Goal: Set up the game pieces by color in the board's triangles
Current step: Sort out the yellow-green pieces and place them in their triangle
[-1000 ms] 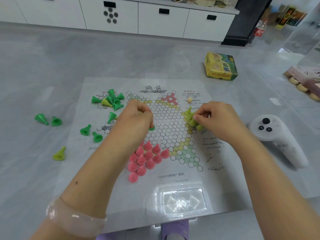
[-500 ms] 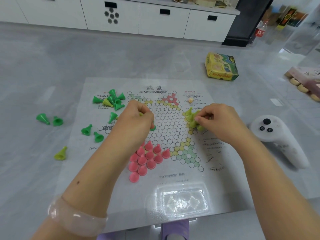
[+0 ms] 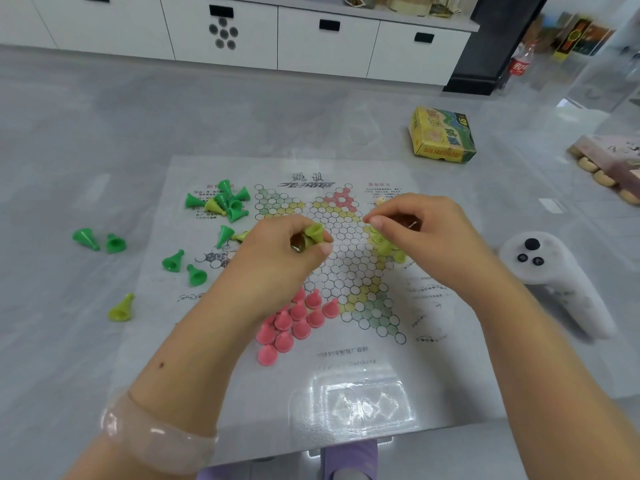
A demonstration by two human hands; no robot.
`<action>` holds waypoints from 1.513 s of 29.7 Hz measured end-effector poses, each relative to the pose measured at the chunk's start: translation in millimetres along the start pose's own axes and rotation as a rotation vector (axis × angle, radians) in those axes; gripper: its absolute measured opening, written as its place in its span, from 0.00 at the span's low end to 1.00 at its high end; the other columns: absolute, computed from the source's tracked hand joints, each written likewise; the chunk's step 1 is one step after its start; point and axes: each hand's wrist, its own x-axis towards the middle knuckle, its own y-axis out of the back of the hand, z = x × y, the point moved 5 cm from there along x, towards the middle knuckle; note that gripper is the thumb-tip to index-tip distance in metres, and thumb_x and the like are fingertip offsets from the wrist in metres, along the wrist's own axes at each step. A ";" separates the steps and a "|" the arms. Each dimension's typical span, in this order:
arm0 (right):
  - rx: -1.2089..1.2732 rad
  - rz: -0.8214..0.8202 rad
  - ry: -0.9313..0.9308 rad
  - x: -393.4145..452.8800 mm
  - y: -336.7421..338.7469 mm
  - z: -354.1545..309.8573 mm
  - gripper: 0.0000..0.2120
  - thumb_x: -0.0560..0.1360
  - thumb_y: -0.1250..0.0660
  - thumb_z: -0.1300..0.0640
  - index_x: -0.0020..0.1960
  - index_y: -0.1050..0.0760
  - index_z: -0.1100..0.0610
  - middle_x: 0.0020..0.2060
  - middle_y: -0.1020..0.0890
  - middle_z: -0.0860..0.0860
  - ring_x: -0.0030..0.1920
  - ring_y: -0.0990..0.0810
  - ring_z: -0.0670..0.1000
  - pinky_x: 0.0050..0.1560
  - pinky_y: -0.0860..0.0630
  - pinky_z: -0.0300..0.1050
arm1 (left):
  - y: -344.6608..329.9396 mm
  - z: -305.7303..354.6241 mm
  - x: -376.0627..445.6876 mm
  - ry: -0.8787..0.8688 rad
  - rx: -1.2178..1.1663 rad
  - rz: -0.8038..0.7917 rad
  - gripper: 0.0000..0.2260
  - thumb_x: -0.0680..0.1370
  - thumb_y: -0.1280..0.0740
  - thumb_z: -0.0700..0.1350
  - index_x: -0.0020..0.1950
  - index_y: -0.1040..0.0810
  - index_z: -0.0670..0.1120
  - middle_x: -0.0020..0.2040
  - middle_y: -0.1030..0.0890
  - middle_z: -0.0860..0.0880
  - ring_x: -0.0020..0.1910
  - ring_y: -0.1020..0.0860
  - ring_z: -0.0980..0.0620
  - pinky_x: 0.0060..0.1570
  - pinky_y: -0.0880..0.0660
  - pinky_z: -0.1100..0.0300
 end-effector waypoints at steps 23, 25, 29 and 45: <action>0.092 -0.174 0.267 -10.0 -24.9 -30.7 0.10 0.71 0.30 0.62 0.49 0.20 0.51 0.42 0.20 0.44 0.43 0.23 0.44 0.44 0.24 0.40 | -6.9 -0.1 0.6 0.106 -0.062 -0.084 0.13 0.77 0.40 0.45 0.33 0.26 0.47 0.23 0.30 0.56 0.22 0.36 0.59 0.30 0.38 0.63; 0.078 -0.154 0.284 -9.9 -26.1 -31.2 0.10 0.70 0.30 0.64 0.49 0.21 0.53 0.41 0.19 0.47 0.43 0.23 0.44 0.43 0.24 0.39 | -7.1 0.1 0.6 0.116 -0.068 -0.086 0.11 0.77 0.41 0.44 0.35 0.26 0.45 0.25 0.32 0.53 0.24 0.36 0.57 0.30 0.39 0.62; 0.123 -0.126 0.262 -9.5 -24.2 -29.5 0.10 0.70 0.30 0.65 0.46 0.20 0.51 0.37 0.19 0.42 0.39 0.21 0.40 0.42 0.25 0.32 | -7.9 0.1 0.1 0.116 -0.081 -0.090 0.13 0.76 0.41 0.43 0.33 0.27 0.46 0.25 0.32 0.52 0.24 0.37 0.56 0.29 0.39 0.62; 0.337 0.139 -0.202 -11.9 15.1 29.3 0.08 0.75 0.37 0.64 0.43 0.23 0.53 0.30 0.17 0.46 0.32 0.20 0.42 0.34 0.25 0.31 | 1.5 -5.4 2.9 0.141 -0.101 0.043 0.10 0.76 0.43 0.38 0.43 0.25 0.51 0.36 0.25 0.51 0.30 0.35 0.52 0.30 0.36 0.61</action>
